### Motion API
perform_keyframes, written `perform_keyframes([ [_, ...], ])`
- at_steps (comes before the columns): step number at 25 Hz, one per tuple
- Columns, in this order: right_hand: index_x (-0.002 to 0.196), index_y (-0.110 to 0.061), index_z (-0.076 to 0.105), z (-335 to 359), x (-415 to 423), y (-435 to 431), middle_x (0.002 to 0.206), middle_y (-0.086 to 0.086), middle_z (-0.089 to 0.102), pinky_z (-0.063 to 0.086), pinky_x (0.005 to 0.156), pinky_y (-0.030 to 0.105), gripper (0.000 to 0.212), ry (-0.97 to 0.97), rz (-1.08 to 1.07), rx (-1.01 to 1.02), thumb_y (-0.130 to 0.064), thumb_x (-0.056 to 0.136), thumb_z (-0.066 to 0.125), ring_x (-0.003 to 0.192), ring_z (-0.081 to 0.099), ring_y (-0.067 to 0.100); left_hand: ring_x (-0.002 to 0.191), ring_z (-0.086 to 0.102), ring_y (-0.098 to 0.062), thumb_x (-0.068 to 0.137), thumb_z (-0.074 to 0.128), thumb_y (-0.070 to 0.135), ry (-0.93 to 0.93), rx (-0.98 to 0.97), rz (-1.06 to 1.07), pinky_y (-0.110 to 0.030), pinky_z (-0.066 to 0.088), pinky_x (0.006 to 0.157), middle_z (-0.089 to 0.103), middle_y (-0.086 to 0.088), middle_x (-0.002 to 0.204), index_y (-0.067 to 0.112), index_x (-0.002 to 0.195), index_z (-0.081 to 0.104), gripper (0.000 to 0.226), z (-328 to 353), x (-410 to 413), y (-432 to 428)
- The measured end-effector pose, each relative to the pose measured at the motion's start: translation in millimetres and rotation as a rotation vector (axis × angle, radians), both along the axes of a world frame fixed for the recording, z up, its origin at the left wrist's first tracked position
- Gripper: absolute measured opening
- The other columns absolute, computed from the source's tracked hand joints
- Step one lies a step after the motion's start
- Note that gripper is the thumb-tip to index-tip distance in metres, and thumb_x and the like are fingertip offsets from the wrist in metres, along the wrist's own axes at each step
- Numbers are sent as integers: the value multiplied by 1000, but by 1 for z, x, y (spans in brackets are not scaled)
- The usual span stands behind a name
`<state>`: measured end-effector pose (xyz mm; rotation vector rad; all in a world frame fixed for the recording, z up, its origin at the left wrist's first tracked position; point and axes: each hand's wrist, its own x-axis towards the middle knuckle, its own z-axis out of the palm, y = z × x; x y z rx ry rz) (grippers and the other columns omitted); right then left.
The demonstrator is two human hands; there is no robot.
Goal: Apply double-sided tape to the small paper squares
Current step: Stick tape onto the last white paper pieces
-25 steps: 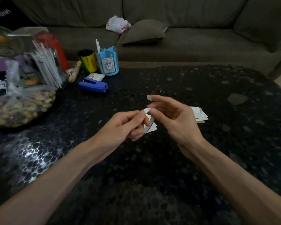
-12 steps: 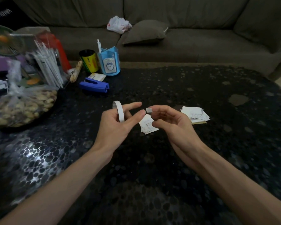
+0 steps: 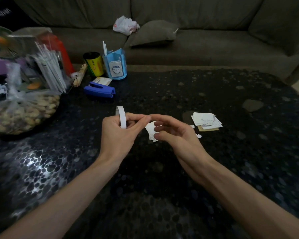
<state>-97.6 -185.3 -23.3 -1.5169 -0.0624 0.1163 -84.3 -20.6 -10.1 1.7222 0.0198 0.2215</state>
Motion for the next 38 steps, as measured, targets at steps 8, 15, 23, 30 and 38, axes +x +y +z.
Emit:
perform_keyframes([
  [8, 150, -55, 46, -7, -3, 11, 148, -17, 33, 54, 84, 17, 76, 31, 74, -230, -15, 92, 75, 116, 62, 1, 77, 72, -3, 88, 80, 15, -60, 88, 56, -13, 55, 66, 75, 17, 74, 26, 92, 78, 11, 3, -1, -1],
  [15, 103, -24, 79, -1, 9, -16, 96, -6, 78, 60, 84, 26, 11, -163, -229, -207, -26, 92, 80, 92, 73, 8, 92, 69, -41, 89, 80, 25, 35, 5, -90, -37, 60, 84, 73, -25, 93, 27, 93, 82, 5, -3, -1, -3],
  [23, 104, -22, 79, 5, 6, -16, 93, -13, 78, 58, 81, 23, 10, -412, -170, -411, -18, 95, 77, 92, 74, 9, 66, 56, -21, 90, 76, 9, 92, 18, -193, -12, 53, 68, 57, -34, 79, 22, 101, 81, 18, 2, -3, -3],
  [30, 101, -22, 82, 2, 6, -20, 89, -17, 78, 54, 77, 13, 9, -446, -235, -548, -20, 91, 80, 85, 73, 0, 61, 44, -21, 93, 72, 4, 43, 79, -259, -13, 51, 69, 41, -27, 67, 25, 104, 81, 26, 0, -3, -4],
  [38, 103, -24, 82, 3, 8, -23, 90, -17, 78, 59, 82, 19, 10, -399, -226, -521, -25, 94, 78, 89, 73, -2, 54, 52, -11, 94, 72, 6, -78, 172, -265, -11, 51, 68, 57, -17, 60, 28, 109, 79, 28, -2, -3, -3],
])
